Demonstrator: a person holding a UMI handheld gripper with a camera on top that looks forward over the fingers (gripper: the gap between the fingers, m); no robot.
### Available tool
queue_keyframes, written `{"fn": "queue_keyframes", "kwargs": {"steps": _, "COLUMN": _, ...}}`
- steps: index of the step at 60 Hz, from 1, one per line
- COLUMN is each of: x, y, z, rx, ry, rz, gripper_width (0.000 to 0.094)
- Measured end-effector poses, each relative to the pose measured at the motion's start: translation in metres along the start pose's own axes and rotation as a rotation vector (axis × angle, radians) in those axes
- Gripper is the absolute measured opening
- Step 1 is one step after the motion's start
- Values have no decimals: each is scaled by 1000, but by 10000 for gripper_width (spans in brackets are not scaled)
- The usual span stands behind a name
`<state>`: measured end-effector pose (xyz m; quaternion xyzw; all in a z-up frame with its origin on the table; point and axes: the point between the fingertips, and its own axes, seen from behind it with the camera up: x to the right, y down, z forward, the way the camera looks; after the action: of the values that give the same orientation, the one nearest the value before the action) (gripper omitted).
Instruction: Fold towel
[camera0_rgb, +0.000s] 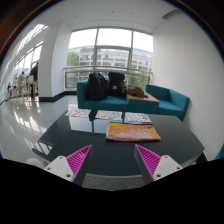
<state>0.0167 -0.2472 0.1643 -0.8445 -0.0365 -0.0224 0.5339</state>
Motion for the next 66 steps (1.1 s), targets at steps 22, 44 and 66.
{"fn": "queue_keyframes", "kwargs": {"steps": 22, "x": -14, "y": 39, "z": 164, "rx": -111, "ry": -52, "rz": 14, "gripper_width": 816}}
{"fn": "queue_keyframes", "kwargs": {"steps": 44, "x": -12, "y": 8, "z": 340, "rx": -197, "ry": -6, "rz": -2, "gripper_width": 572}}
{"fn": "queue_keyframes", "kwargs": {"steps": 66, "x": -14, "y": 22, "z": 355, "rx": -257, "ry": 27, "rz": -82, "gripper_width": 31}}
